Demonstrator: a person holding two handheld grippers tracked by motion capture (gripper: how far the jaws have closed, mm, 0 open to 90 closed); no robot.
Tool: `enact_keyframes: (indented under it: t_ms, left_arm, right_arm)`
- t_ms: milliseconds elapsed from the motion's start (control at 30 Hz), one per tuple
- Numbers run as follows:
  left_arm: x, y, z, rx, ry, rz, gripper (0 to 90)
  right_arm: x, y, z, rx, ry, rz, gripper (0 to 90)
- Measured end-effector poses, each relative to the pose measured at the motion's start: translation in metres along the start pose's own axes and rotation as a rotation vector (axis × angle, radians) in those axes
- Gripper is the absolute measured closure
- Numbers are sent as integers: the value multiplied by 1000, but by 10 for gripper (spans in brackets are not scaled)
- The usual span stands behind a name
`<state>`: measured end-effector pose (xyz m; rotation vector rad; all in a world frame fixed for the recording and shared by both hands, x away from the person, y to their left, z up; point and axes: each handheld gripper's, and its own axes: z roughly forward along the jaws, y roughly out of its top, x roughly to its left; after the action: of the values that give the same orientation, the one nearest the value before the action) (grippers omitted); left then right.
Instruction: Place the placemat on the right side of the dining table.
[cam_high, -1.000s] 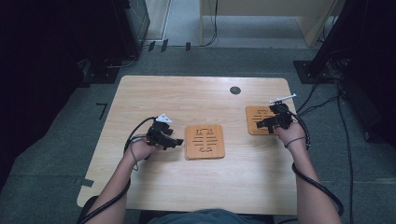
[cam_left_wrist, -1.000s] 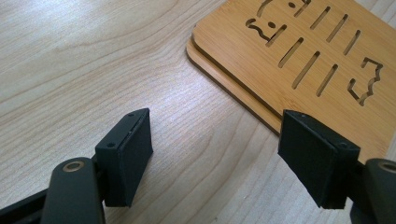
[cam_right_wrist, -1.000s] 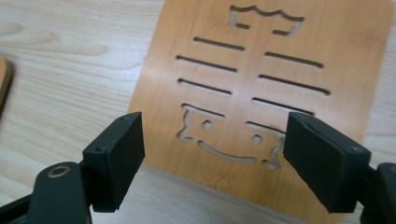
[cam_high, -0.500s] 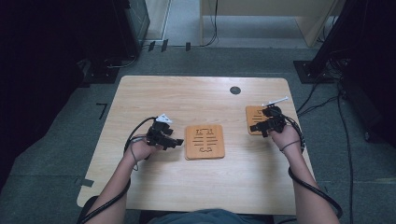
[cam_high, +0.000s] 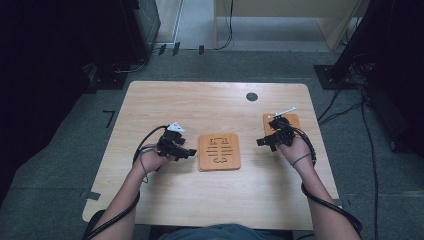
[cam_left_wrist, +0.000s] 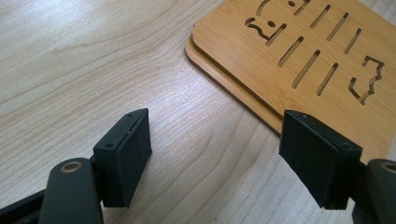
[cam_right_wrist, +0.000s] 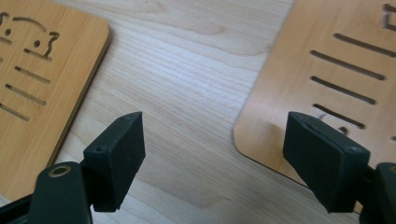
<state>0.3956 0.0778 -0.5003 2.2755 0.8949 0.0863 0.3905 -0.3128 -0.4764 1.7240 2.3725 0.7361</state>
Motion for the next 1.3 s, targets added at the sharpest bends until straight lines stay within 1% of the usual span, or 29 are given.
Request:
enact_keyframes:
  t_ms: [200,367,567,700,867,1000,1067,1233,1300]
  left_arm:
    - [0,0,0,0,2,2,239]
    - [0,0,0,2,2,4,236]
    - [-1,0,0,2,4,5,235]
    - [-1,0,1,1,4,8,232]
    - [-1,0,1,1,2,8,230]
    - [-1,0,1,1,2,10,227]
    - [-1,0,1,1,1,9,223]
    - [-1,0,1,-1,-3,10,220]
    - [-1,0,1,-3,-4,10,220]
  right_arm:
    - [9,0,7,9,13,-26,211]
    - [15,0,10,10,49,-28,213]
    - [24,0,15,3,54,-63,214]
    - [30,-1,20,4,58,-75,215]
    - [41,-2,27,2,57,-126,217]
    - [48,-1,29,2,68,-138,216]
    - [52,-1,30,-1,68,-155,214]
    - [60,-2,32,-13,92,-156,203]
    - [64,-3,34,-21,93,-164,188]
